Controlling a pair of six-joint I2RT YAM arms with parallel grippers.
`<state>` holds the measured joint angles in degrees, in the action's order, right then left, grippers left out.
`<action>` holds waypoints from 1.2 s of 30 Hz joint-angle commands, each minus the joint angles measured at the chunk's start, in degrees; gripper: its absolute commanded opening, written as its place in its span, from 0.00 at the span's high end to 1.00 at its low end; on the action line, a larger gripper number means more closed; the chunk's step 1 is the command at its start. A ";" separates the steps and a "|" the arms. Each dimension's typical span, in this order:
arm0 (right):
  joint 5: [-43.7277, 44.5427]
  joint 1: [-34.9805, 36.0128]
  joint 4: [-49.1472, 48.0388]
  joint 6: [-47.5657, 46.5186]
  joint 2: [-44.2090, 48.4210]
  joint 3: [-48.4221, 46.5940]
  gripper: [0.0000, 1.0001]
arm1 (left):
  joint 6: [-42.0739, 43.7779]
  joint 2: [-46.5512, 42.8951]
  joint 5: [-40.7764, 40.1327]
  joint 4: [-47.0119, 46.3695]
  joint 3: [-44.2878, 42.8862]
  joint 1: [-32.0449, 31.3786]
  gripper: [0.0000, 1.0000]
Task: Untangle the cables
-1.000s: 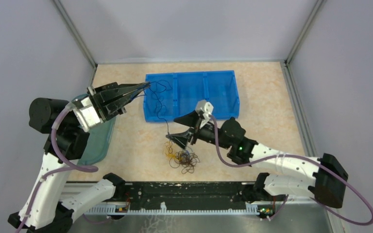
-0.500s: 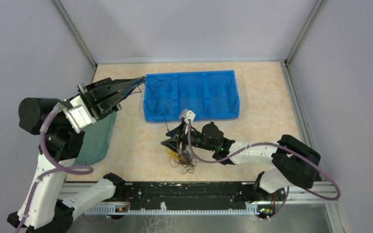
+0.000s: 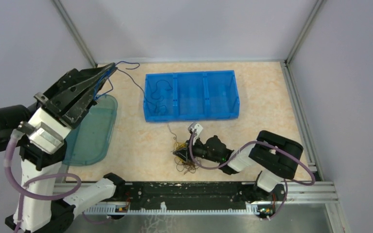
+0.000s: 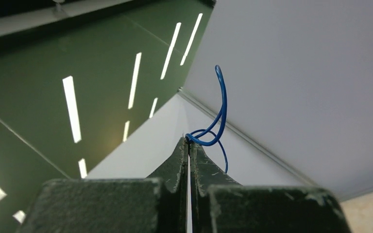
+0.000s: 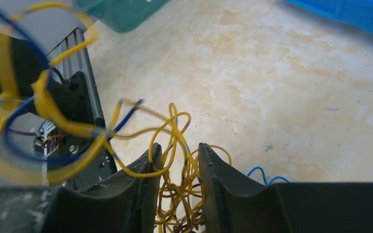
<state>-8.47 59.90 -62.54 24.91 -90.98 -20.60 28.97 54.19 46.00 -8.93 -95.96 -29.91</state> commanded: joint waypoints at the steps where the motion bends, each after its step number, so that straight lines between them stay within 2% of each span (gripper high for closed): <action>1: 2.73 0.40 -9.16 2.60 -1.71 2.56 0.66 | 9.76 0.29 -1.77 -5.36 -2.06 -0.41 1.00; 4: 3.45 0.39 -10.83 3.40 -2.37 4.22 0.66 | 15.30 0.96 -3.48 -8.40 -2.86 -0.33 1.00; 12: 4.38 0.40 -12.49 4.32 -3.23 6.29 0.67 | 28.12 3.50 -11.02 -28.13 -1.11 -0.29 1.00; 14: 4.51 0.41 -12.50 4.68 -3.28 6.68 0.67 | 26.56 4.21 -12.42 -25.89 -3.16 -0.34 1.00; 16: 4.35 0.39 -12.51 4.84 -2.91 6.80 0.67 | 24.99 3.80 -12.44 -19.08 -4.13 -0.29 1.00; 22: 4.34 0.39 -10.61 4.67 1.91 6.41 0.66 | 22.83 0.15 -11.34 -12.16 6.07 -0.34 1.00; 30: 5.26 0.41 -1.54 3.25 14.22 5.87 0.66 | 24.33 0.69 -18.32 -11.11 19.27 -0.31 1.00; 36: 6.80 0.40 2.69 3.07 21.92 7.50 0.66 | 26.71 3.31 -21.26 -14.95 26.72 -0.23 1.00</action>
<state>-3.31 59.90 -61.69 28.56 -73.49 -13.85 53.78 56.58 28.51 -21.37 -71.53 -29.91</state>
